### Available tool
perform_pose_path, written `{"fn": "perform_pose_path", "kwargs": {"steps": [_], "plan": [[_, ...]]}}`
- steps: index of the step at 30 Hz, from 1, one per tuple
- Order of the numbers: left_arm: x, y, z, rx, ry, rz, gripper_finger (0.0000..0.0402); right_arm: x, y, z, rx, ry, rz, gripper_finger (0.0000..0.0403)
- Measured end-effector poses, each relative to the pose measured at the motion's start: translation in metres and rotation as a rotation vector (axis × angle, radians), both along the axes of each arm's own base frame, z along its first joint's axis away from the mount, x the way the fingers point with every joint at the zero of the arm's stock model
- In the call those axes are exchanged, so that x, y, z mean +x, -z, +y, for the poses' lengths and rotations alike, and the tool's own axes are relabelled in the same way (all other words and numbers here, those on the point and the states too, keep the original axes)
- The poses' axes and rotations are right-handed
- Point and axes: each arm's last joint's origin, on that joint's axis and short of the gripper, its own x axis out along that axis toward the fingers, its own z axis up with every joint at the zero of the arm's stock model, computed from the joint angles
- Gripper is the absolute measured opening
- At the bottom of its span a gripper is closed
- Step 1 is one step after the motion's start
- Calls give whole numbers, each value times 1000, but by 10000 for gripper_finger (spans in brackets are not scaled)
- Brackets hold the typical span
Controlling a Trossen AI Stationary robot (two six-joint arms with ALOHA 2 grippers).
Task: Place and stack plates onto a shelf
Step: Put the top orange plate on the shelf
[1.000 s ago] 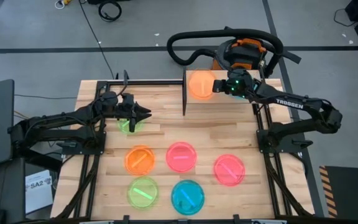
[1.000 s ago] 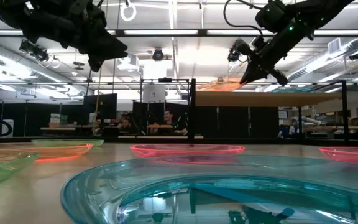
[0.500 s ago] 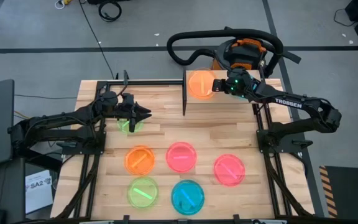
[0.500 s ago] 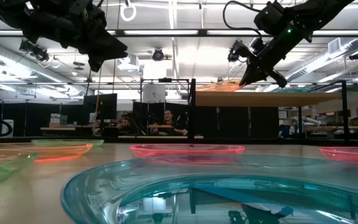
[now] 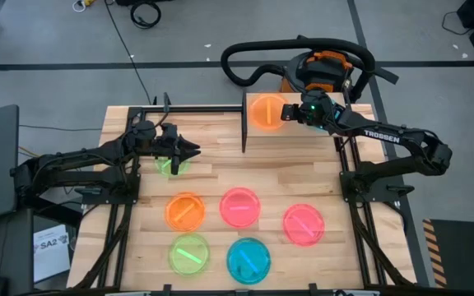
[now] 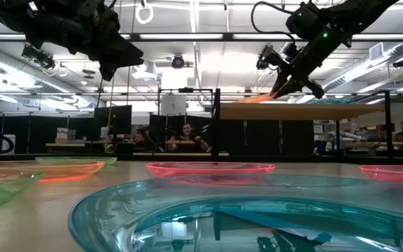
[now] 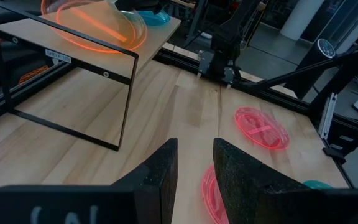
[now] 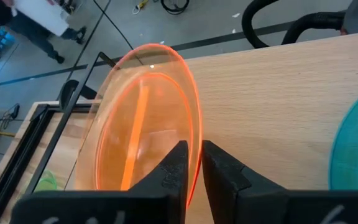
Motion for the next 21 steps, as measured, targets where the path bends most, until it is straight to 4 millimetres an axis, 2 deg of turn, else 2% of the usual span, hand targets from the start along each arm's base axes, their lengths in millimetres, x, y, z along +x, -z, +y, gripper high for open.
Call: {"fn": "perform_pose_path", "kwargs": {"steps": [21], "plan": [[0, 0, 0, -1, 0, 1, 110, -2, 1, -2, -9, -5, 30, 57]]}}
